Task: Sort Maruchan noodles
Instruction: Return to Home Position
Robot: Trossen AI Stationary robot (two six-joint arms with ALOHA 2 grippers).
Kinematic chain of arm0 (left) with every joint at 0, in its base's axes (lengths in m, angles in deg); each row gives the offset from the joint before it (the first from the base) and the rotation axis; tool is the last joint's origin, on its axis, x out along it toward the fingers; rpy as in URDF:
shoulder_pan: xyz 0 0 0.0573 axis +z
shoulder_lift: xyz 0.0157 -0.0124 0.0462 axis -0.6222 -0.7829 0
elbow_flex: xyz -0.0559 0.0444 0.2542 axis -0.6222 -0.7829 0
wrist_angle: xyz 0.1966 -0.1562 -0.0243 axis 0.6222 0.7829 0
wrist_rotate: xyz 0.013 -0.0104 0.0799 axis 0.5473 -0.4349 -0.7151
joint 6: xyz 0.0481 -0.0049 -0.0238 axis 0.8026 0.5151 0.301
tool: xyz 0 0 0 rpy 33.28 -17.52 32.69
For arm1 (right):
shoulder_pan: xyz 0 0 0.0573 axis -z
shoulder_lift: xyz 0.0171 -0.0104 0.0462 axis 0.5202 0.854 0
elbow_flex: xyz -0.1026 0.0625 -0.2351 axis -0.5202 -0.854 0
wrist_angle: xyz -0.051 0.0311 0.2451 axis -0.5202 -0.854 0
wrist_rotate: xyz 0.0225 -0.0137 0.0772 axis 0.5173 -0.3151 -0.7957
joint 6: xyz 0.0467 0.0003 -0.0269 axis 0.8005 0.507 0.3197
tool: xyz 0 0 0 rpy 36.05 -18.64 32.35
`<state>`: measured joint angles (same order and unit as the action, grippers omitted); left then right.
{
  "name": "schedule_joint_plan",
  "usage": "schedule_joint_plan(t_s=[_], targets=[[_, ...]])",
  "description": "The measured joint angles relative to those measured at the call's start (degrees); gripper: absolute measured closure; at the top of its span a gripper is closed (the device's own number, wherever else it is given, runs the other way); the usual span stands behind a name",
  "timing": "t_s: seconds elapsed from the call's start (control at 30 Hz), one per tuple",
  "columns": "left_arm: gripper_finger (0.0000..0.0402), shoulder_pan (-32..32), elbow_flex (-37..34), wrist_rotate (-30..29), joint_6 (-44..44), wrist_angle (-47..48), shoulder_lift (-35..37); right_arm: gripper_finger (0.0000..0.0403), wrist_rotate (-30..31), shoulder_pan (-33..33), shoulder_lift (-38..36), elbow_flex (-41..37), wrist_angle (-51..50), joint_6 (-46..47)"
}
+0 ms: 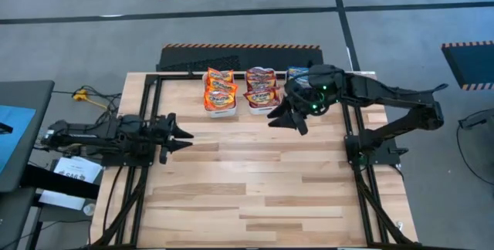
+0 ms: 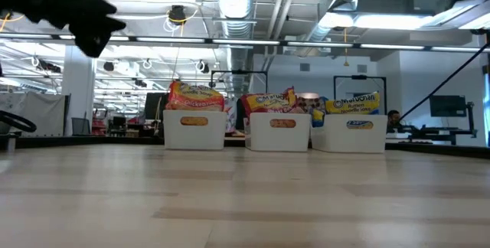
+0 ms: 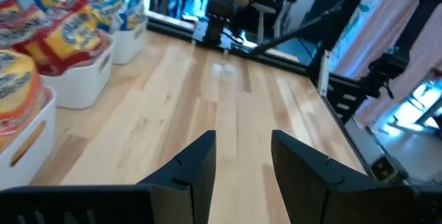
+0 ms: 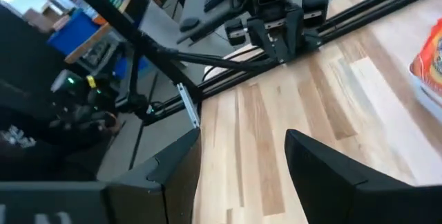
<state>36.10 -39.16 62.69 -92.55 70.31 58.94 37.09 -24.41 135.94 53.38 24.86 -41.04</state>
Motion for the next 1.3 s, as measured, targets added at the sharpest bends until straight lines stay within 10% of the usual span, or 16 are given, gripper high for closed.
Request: schedule_joint_plan(t_s=[0.3,0.83,1.1,1.3], targets=[[0.0276,0.0,-10.0,-0.6,0.6,0.1,15.4,0.0168,2.0,-0.3,-0.2,0.0,5.5,2.3],[0.0276,0.1,-12.6,-2.4,0.9,-0.6,13.9,0.0168,11.3,-4.3,-20.5,-0.5,0.6,-13.5],[0.0276,0.0,-12.6,-2.1,2.2,-0.5,13.9,0.0168,27.7,-14.4,-39.0,-19.4,3.7,-17.3],[0.0276,0.0,-12.6,-2.1,2.2,-0.5,13.9,0.0168,28.9,-17.2,-52.7,-39.1,12.3,-17.5]])
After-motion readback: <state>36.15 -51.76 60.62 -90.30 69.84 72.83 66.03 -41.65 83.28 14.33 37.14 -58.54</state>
